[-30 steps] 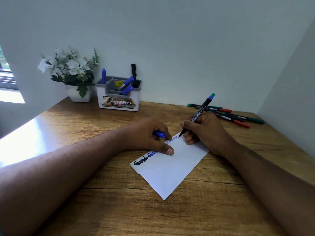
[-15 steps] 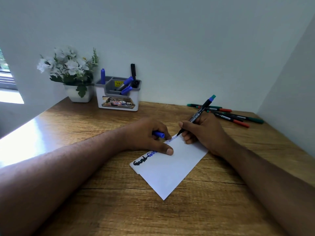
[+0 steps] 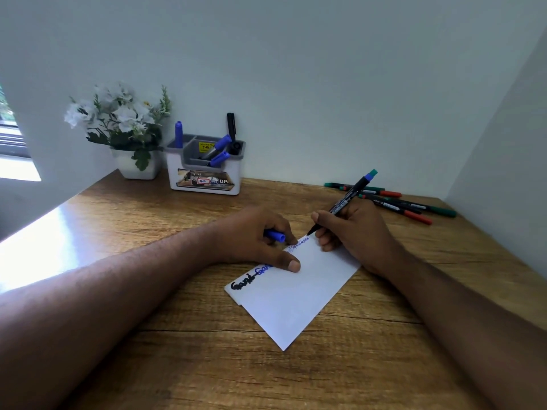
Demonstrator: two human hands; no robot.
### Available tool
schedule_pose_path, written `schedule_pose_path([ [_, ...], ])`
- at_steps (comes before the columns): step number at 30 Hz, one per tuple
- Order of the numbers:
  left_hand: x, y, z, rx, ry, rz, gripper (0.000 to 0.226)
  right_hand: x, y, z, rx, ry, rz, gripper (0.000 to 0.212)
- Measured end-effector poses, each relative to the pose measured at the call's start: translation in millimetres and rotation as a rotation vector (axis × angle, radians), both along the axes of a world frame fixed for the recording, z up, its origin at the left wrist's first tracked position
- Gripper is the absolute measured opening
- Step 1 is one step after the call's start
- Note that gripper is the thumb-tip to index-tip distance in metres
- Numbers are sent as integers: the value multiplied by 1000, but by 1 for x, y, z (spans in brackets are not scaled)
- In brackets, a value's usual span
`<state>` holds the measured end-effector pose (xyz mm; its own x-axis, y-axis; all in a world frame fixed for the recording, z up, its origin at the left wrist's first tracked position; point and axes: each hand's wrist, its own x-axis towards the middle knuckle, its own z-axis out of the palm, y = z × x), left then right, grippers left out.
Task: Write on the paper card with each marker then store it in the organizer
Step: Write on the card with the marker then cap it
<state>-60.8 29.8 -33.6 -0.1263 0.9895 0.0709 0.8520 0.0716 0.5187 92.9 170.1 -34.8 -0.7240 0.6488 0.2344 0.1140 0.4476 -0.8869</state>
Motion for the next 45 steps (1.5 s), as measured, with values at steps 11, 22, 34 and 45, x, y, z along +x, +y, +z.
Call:
schedule_pose_path([
  [11, 2, -3, 1, 28, -22, -8, 49, 3, -1, 2, -14, 112, -5, 24],
  [22, -4, -5, 2, 312, -313, 98, 16, 0, -9, 10, -228, 352, 136, 9],
  [34, -4, -4, 4, 299, -456, 24, 18, -5, -25, 4, -164, 150, 254, 15],
  [45, -9, 0, 0, 354, -1130, -66, 26, -15, -33, 8, -47, 149, 299, 10],
])
